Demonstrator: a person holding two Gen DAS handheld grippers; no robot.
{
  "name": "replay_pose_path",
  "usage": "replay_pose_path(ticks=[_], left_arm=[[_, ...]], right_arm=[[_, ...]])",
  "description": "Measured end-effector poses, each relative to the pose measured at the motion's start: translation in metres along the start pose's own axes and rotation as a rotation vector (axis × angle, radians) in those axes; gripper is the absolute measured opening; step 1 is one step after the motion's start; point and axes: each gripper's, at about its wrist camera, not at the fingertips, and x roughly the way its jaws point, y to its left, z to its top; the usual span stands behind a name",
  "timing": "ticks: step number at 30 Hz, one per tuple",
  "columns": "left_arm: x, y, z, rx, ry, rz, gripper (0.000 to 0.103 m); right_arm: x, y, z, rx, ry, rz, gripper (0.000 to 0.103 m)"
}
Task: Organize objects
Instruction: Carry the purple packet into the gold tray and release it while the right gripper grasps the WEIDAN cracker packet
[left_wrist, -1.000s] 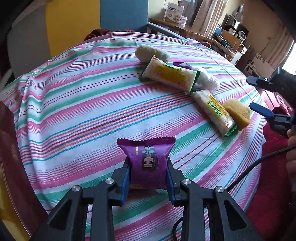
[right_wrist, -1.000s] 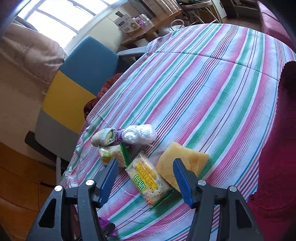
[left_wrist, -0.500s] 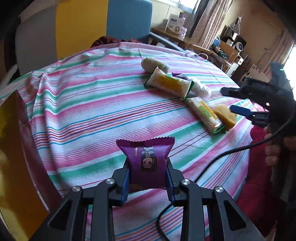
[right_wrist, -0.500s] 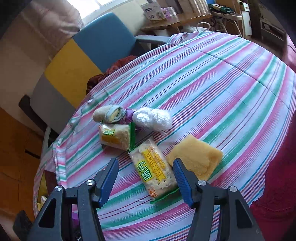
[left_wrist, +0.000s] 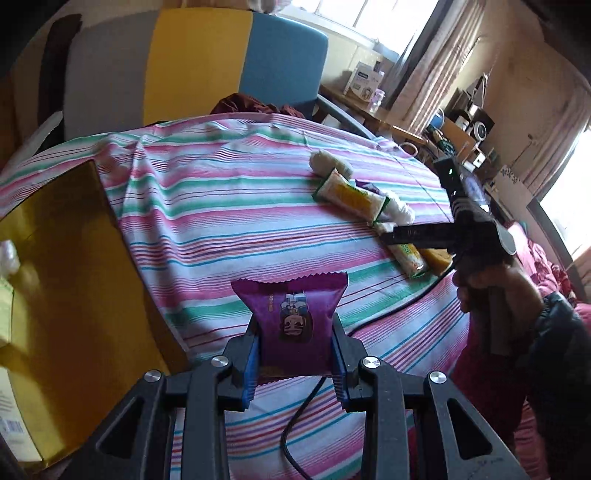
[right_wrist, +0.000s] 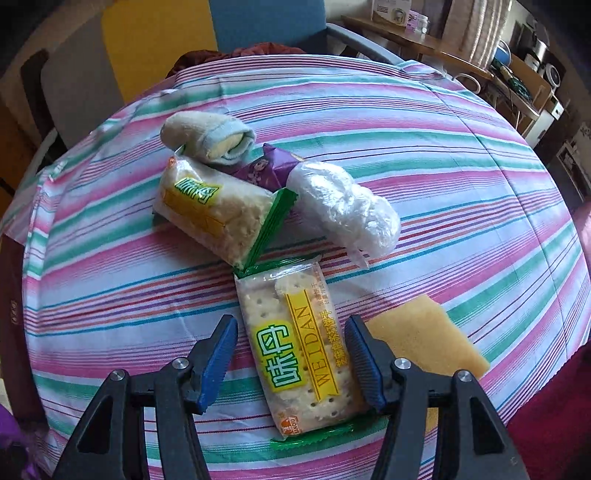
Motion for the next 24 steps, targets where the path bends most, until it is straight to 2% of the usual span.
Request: replay_pose_path(ticks=[1, 6, 12, 14, 19, 24], left_arm=[[-0.007, 0.006, -0.001, -0.017, -0.007, 0.000, 0.033], [-0.036, 0.041, -0.007, -0.112, -0.037, 0.031, 0.033], [-0.062, 0.109, -0.010, -0.246, -0.045, 0.151, 0.033], [-0.062, 0.138, -0.006, -0.299, -0.016, 0.189, 0.033], [-0.052, 0.193, 0.006, -0.424, 0.042, 0.234, 0.033], [-0.031, 0.224, 0.035, -0.478, 0.074, 0.262, 0.033]], right_arm=[[0.002, 0.003, -0.003, -0.020, 0.011, -0.006, 0.048], [0.000, 0.005, -0.007, -0.038, 0.015, -0.001, 0.047], [-0.002, 0.000, -0.011, -0.030, 0.027, 0.023, 0.047], [-0.003, -0.001, -0.012, -0.033, 0.027, 0.024, 0.047], [-0.004, -0.004, -0.015, -0.037, 0.026, 0.027, 0.047], [-0.005, -0.007, -0.017, -0.042, 0.026, 0.026, 0.047]])
